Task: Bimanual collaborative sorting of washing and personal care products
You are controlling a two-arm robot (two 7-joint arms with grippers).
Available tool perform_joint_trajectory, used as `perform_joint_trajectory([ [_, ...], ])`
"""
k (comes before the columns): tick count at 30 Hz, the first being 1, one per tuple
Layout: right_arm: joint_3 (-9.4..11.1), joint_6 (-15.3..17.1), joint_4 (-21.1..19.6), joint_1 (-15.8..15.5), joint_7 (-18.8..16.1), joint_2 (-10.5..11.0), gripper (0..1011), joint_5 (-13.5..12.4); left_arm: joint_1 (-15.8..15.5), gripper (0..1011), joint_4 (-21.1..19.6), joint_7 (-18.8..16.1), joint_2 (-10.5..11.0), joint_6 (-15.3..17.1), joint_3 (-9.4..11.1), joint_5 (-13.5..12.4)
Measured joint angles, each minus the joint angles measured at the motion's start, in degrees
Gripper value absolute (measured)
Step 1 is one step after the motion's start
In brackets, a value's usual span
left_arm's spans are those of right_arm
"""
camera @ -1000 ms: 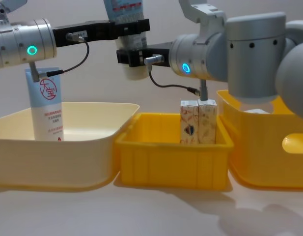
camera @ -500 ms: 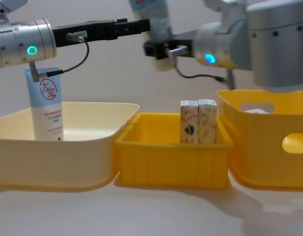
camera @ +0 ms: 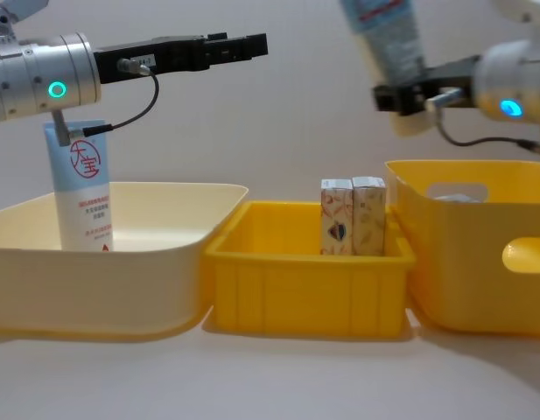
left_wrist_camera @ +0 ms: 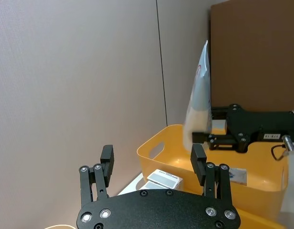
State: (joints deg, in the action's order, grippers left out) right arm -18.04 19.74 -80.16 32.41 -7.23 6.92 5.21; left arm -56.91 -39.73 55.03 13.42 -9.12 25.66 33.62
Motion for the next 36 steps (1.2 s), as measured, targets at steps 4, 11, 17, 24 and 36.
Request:
perform_joint_trajectory([
  [4, 2.1, 1.3, -2.0, -1.1, 1.2, 1.3, 616, 0.3, 0.0, 1003, 0.0, 0.0, 0.0, 0.0, 0.0, 0.0],
  [11, 5.4, 3.1, -2.5, -1.2, 3.4, 1.6, 617, 0.3, 0.0, 1003, 0.0, 0.0, 0.0, 0.0, 0.0, 0.0],
  [17, 8.1, 5.6, -0.5, 0.8, 4.7, 0.6, 616, -0.7, 0.0, 1003, 0.0, 0.0, 0.0, 0.0, 0.0, 0.0],
  [24, 10.3, 9.0, 3.8, 4.5, 5.2, -1.0, 630, -1.8, 0.0, 1004, 0.0, 0.0, 0.0, 0.0, 0.0, 0.0],
  [36, 12.0, 11.8, 8.0, 8.0, 5.6, -2.5, 953, -2.8, 0.0, 1003, 0.0, 0.0, 0.0, 0.0, 0.0, 0.0],
])
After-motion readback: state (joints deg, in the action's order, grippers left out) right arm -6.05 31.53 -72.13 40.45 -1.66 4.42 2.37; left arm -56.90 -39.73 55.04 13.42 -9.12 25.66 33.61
